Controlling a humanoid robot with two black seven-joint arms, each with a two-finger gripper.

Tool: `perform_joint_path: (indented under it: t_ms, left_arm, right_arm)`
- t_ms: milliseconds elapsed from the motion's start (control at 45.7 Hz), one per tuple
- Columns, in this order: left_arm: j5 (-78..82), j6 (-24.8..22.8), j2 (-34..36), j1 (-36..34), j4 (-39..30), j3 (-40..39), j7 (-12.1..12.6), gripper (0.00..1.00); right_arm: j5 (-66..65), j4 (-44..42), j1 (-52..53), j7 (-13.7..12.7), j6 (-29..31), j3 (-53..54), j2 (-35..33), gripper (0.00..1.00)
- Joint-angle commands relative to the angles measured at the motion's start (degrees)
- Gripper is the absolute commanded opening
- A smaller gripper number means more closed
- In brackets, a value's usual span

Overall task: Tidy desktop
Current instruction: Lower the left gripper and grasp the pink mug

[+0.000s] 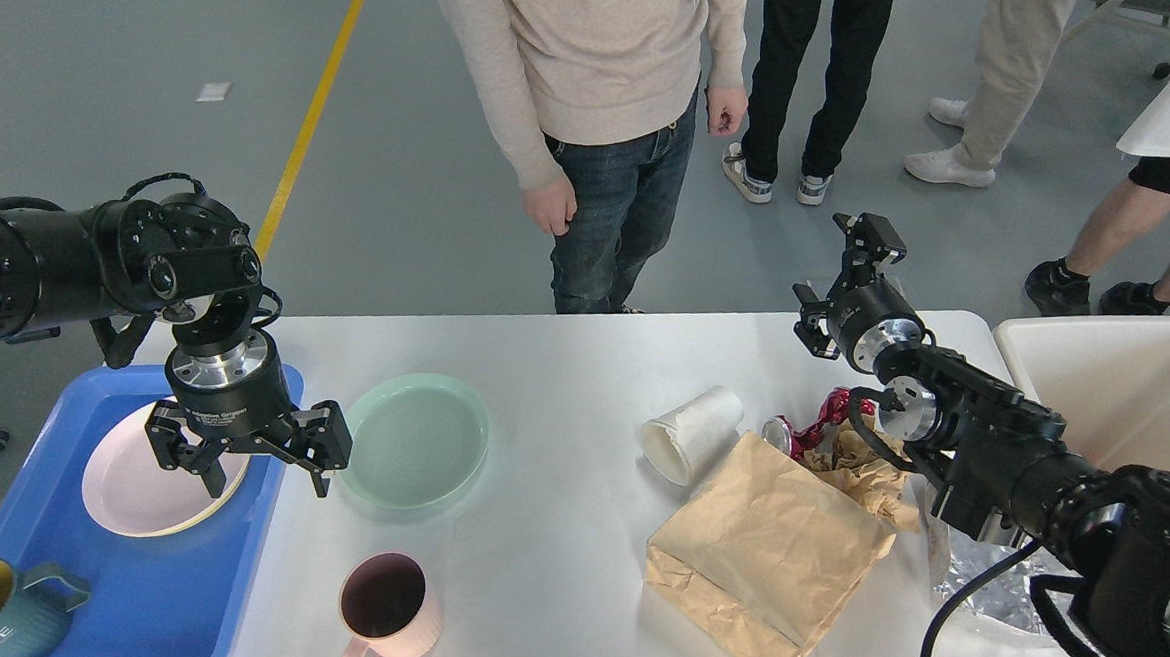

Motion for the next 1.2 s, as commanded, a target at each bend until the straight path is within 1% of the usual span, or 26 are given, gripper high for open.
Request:
perform_joint_path:
  t_ms: [0,131,328,438,481,525,635,788,897,963,1029,1094,1138,1182]
  left_arm:
    - [0.1,0.0,-0.7,1.2,-0.7,0.2,-0.1,0.96]
    - [0.0,0.0,-0.9,3.9,-0.1,-0.6,-0.1,0.96]
    - [-0.1,0.0,-4.5,6.5,0.1,-1.0,-0.1,0.96]
    - [-0.3,0.0,-4.8,8.3,0.5,-1.1,-0.1,0.96]
    - [-0.6,0.0,-4.8,9.1,0.7,-1.8,-0.5,0.96]
    - [-0.6,0.0,-4.8,9.9,1.2,-2.9,-0.3,0.96]
    - [-0.6,0.0,-5.4,12.4,3.3,-4.3,0.1,0.96]
    - [-0.6,0.0,-8.8,15.7,7.9,-4.3,0.1,0.96]
    - [-0.6,0.0,-9.7,17.5,10.2,-4.3,0.1,0.93]
    - [-0.6,0.0,-9.8,17.6,10.3,-4.3,0.2,0.87]
    - [-0.6,0.0,-9.8,17.7,10.3,-4.3,0.2,0.75]
    - [-0.6,0.0,-9.8,17.7,10.3,-4.3,0.1,0.55]
    - [-0.7,0.0,-9.8,17.8,10.3,-4.3,0.0,0.44]
    - [-0.9,0.0,-9.8,17.9,10.3,-4.3,0.0,0.31]
  right_arm:
    - [0.0,0.0,0.0,0.0,0.0,0.0,0.0,1.0]
    - [0.0,0.0,0.0,0.0,0.0,0.0,0.0,1.0]
    - [0.0,0.0,0.0,0.0,0.0,0.0,0.0,1.0]
    - [0.0,0.0,0.0,0.0,0.0,0.0,0.0,1.0]
    - [0.0,0.0,0.0,0.0,0.0,0.0,0.0,1.0]
    - [0.0,0.0,0.0,0.0,0.0,0.0,0.0,1.0]
    - [0.0,0.0,0.0,0.0,0.0,0.0,0.0,1.0]
    - [0.0,0.0,0.0,0.0,0.0,0.0,0.0,1.0]
    - [0.0,0.0,0.0,0.0,0.0,0.0,0.0,1.0]
    - [0.0,0.0,0.0,0.0,0.0,0.0,0.0,1.0]
    - [0.0,0.0,0.0,0.0,0.0,0.0,0.0,1.0]
    - [0.0,0.0,0.0,0.0,0.0,0.0,0.0,1.0]
    - [0.0,0.0,0.0,0.0,0.0,0.0,0.0,1.0]
    - [0.0,0.0,0.0,0.0,0.0,0.0,0.0,1.0]
